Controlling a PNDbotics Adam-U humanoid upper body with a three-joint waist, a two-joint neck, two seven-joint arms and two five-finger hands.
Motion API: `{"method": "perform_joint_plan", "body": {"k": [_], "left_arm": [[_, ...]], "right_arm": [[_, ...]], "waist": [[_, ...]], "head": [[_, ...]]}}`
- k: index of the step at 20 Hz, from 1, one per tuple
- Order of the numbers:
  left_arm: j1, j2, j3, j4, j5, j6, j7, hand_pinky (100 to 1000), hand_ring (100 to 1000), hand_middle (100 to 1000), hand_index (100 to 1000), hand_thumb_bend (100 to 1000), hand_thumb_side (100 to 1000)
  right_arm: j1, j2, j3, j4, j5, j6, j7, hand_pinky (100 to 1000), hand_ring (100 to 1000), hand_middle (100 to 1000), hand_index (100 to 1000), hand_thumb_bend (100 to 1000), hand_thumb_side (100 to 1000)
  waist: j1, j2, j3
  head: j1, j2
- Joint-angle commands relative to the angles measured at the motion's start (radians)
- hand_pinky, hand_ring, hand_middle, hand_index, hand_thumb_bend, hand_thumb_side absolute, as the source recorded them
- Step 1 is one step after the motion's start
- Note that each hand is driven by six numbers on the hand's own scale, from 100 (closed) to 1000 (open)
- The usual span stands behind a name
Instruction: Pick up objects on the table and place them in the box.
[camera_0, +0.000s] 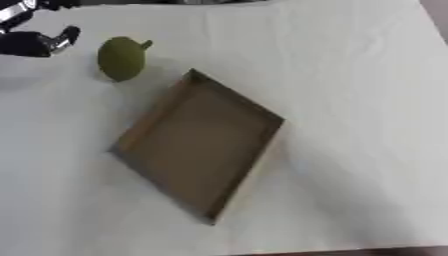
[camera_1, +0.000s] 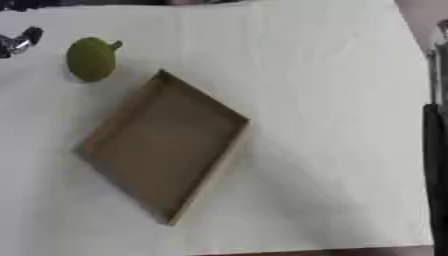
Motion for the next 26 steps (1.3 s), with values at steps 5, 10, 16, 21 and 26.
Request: {"method": "perform_joint_plan", "body": {"k": [5,10,16,21,26], "left_arm": [[-0.022,-0.078,0.026,-0.068,-0.112,0.102,0.048,961,939,864,979,181,527],[-0.008,-0.123,0.029,-0.106,-0.193,0.161,0.059,961,940,864,980,158,506],[0.024,-0.169,0.039,-0.123,-0.272,0.167,0.086,963,942,866,984,197,601],[0.039,-0.183,0.040,-0.134,-0.279,0.165,0.084,965,946,868,987,224,671],[0.040,-0.184,0.040,-0.138,-0.277,0.167,0.079,965,946,868,987,224,671]], "right_arm": [[-0.021,0.018,-0.005,-0.016,-0.006,-0.013,0.001,796,679,552,814,100,591],[-0.018,0.025,-0.007,-0.016,-0.005,-0.018,-0.001,795,678,552,813,100,593],[-0.014,0.028,-0.006,-0.016,-0.005,-0.020,-0.002,797,679,551,814,100,592],[-0.013,0.028,-0.006,-0.016,-0.008,-0.016,-0.003,797,679,551,814,100,592],[-0.013,0.028,-0.007,-0.016,-0.009,-0.016,-0.003,797,679,551,814,100,592]], "waist": [[-0.004,-0.038,-0.009],[-0.002,-0.046,-0.014],[-0.002,-0.046,-0.010],[-0.006,-0.040,-0.007],[-0.007,-0.040,-0.007]], "head": [[0.063,-0.036],[0.070,-0.043],[0.061,-0.035],[0.057,-0.030],[0.057,-0.029]]}}
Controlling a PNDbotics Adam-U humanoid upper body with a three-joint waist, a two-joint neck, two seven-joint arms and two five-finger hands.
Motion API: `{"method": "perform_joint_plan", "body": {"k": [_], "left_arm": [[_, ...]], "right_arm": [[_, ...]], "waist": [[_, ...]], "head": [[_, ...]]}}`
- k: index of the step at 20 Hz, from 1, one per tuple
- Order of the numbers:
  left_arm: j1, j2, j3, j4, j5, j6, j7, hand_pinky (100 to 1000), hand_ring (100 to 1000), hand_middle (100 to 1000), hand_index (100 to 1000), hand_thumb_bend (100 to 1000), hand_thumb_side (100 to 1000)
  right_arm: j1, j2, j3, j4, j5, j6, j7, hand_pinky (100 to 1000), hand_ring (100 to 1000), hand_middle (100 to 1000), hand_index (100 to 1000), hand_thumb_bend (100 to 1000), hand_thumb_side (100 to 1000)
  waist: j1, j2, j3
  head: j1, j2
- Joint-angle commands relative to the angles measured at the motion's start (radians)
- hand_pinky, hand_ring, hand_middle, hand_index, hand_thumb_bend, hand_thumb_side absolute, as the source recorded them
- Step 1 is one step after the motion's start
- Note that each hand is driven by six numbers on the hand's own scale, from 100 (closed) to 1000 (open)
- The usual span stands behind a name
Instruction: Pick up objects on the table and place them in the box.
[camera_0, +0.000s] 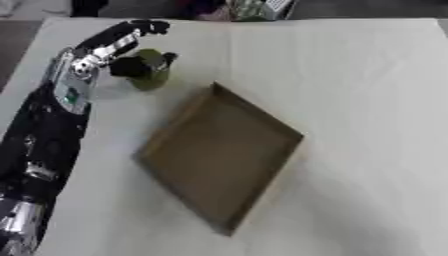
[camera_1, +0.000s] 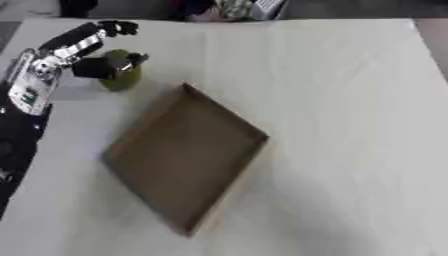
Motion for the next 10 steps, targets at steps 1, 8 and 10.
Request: {"method": "perform_joint_plan", "body": {"k": [1,8,10], "left_arm": [[-0.016,0.013,0.008,-0.025,-0.004,0.001,-0.001,965,946,868,987,224,671],[-0.009,0.019,0.014,-0.025,-0.008,0.008,0.000,1000,998,877,989,435,834],[0.000,0.045,0.021,-0.030,-0.031,0.031,0.021,1000,1000,878,986,453,818]], "right_arm": [[-0.012,-0.010,-0.006,-0.016,-0.008,0.000,-0.001,797,679,551,814,100,592],[-0.010,-0.011,-0.006,-0.016,-0.009,0.003,-0.001,800,678,546,810,100,590],[-0.008,-0.011,-0.005,-0.016,-0.013,0.005,-0.002,800,678,546,810,100,590]], "waist": [[-0.002,-0.022,0.001],[-0.004,-0.017,0.006],[-0.005,-0.012,0.007]], "head": [[-0.002,-0.003],[-0.008,-0.006],[-0.010,-0.012]]}}
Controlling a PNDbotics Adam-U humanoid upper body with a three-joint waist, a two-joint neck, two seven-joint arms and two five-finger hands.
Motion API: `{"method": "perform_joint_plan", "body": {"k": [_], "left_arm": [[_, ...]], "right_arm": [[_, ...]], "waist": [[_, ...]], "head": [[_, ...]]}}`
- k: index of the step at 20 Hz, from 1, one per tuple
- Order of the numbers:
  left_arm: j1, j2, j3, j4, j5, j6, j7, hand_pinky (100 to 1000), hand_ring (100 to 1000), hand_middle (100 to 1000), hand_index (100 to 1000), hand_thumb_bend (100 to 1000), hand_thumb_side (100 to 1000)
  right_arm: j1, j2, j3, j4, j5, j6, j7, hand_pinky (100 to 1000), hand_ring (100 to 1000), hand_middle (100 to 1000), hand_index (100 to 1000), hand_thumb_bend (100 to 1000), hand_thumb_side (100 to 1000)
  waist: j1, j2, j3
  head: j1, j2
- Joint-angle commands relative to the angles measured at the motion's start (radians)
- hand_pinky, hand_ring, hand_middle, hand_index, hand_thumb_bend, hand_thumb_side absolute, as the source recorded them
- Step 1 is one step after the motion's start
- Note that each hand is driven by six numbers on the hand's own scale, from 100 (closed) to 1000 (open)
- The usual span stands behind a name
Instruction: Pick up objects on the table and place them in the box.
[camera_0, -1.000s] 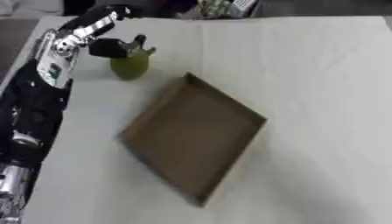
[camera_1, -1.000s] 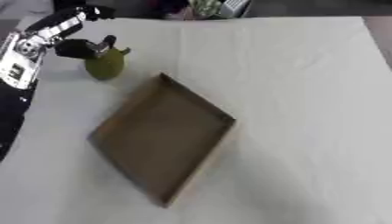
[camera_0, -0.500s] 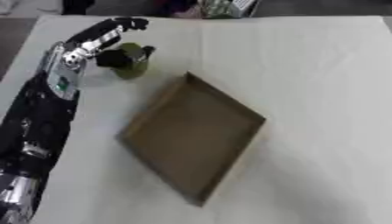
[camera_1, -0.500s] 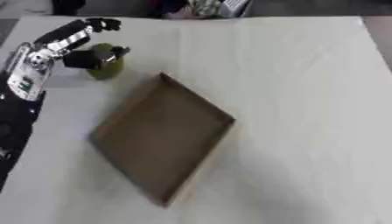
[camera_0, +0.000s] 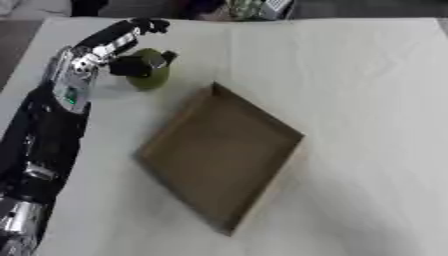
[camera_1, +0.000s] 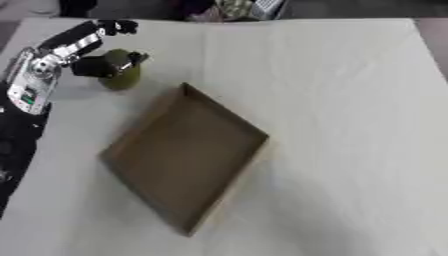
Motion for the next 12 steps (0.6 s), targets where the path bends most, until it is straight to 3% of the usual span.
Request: {"method": "perform_joint_plan", "body": {"k": [1,12], "left_arm": [[-0.009,0.047,0.010,-0.029,-0.035,0.035,0.030,1000,1000,878,986,461,814],[-0.011,0.031,-0.002,-0.008,-0.199,0.189,0.123,1000,999,867,992,472,794]], "right_arm": [[-0.009,-0.012,-0.004,-0.016,-0.010,0.004,0.000,800,678,545,810,100,590],[-0.012,-0.005,-0.003,-0.016,-0.019,0.003,-0.001,803,679,544,811,100,591]], "waist": [[-0.003,-0.018,-0.001],[-0.002,-0.003,-0.011]], "head": [[-0.003,-0.014],[0.005,-0.038]]}}
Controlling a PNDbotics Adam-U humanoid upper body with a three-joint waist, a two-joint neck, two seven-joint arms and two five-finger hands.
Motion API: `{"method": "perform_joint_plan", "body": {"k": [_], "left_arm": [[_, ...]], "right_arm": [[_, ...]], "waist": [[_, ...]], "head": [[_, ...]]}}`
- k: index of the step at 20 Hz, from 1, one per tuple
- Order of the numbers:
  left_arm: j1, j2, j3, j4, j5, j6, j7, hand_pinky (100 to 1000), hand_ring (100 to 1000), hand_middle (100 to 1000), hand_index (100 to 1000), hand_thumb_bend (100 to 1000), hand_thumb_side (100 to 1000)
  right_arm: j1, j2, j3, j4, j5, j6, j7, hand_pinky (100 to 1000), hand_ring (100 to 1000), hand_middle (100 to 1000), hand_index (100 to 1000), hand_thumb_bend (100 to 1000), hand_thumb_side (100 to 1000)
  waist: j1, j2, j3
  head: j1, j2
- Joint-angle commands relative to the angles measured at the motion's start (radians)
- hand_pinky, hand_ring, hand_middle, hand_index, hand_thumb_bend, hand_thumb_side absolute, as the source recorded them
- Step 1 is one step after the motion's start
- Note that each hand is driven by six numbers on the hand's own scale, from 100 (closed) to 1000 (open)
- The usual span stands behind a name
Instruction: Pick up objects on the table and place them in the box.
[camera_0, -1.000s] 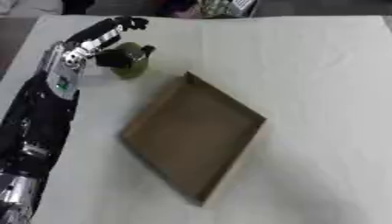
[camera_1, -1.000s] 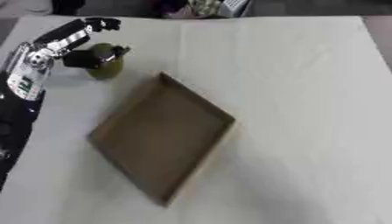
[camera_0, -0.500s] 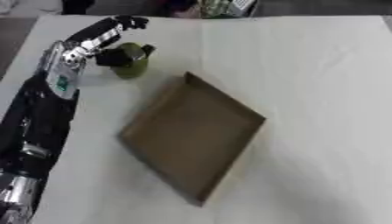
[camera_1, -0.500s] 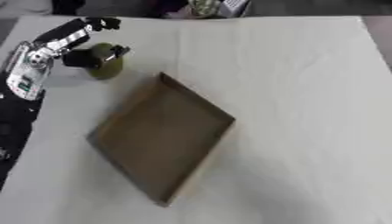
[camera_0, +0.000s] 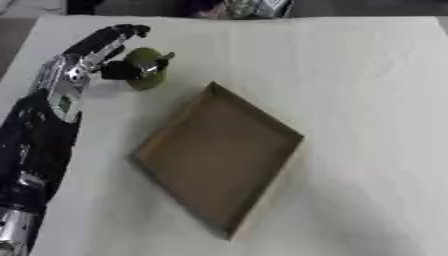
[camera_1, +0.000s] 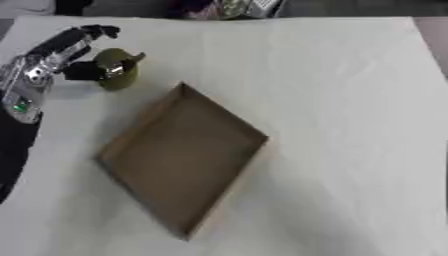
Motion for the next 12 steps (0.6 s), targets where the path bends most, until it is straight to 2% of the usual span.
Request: {"method": "perform_joint_plan", "body": {"k": [1,9,12], "left_arm": [[-0.018,0.012,0.009,-0.015,-0.049,0.031,0.014,1000,999,867,993,471,790],[-0.015,0.005,0.022,-0.005,-0.114,0.038,0.016,1000,1000,874,993,494,782],[-0.012,0.004,0.022,0.007,-0.124,0.036,-0.010,1000,997,871,990,482,743]], "right_arm": [[-0.012,-0.008,-0.004,-0.016,-0.009,0.000,-0.001,803,680,543,811,100,591],[-0.015,-0.006,-0.002,-0.016,-0.017,0.001,0.000,805,679,542,812,100,591],[-0.014,-0.006,-0.002,-0.016,-0.019,0.001,-0.001,805,678,541,812,100,591]], "waist": [[0.001,-0.019,-0.002],[0.001,-0.007,-0.008],[0.001,-0.004,-0.006]], "head": [[0.004,-0.019],[0.010,-0.028],[0.010,-0.024]]}}
